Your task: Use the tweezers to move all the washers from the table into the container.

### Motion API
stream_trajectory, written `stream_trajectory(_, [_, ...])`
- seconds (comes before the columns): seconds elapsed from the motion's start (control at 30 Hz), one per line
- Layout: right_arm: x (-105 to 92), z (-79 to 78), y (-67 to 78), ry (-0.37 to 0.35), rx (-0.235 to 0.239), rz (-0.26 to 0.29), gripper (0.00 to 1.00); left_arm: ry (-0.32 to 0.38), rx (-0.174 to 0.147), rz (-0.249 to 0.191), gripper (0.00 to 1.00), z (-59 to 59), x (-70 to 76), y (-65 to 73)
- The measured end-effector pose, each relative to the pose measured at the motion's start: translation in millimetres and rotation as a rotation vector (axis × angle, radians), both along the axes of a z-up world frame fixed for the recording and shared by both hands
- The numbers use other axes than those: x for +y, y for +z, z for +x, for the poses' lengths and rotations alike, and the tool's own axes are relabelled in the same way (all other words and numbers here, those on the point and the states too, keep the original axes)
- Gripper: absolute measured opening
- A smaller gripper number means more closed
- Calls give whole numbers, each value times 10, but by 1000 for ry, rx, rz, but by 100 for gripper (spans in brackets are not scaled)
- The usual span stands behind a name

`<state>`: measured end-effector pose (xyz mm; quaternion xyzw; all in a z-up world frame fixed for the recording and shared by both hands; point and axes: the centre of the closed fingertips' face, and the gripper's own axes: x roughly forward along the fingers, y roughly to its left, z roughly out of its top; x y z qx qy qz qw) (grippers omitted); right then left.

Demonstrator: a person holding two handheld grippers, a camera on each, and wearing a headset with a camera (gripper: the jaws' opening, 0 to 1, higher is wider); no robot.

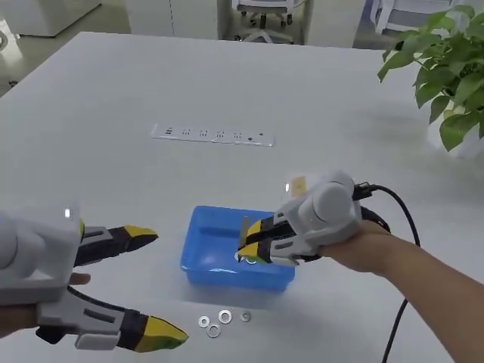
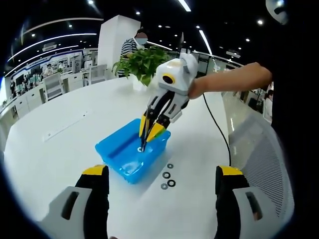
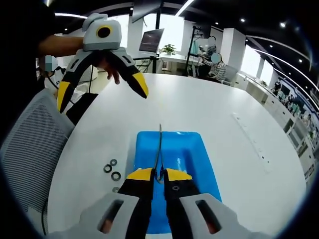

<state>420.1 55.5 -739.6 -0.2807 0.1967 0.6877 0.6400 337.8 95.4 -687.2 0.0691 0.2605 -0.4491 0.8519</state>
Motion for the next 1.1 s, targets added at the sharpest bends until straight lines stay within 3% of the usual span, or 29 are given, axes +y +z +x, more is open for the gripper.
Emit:
stream_trajectory(0.27, [38, -7, -114, 13, 12, -15, 9, -28, -3, -4, 77, 109, -39, -1])
stream_trajectory(0.4, [51, 2, -146, 17, 17, -19, 9, -35, -2, -8, 65, 196, -51, 13])
stream_trajectory(0.63, [49, 6, -203, 27, 24, -31, 9, -55, -47, 13, 48, 382, -95, 64])
stream_trajectory(0.87, [65, 13, -234, 29, 34, -29, 9, -98, -73, 44, 34, 557, -167, 87])
stream_trajectory(1.1, [71, 14, -238, 31, 36, -26, 9, -147, -89, 66, 27, 691, -265, 78])
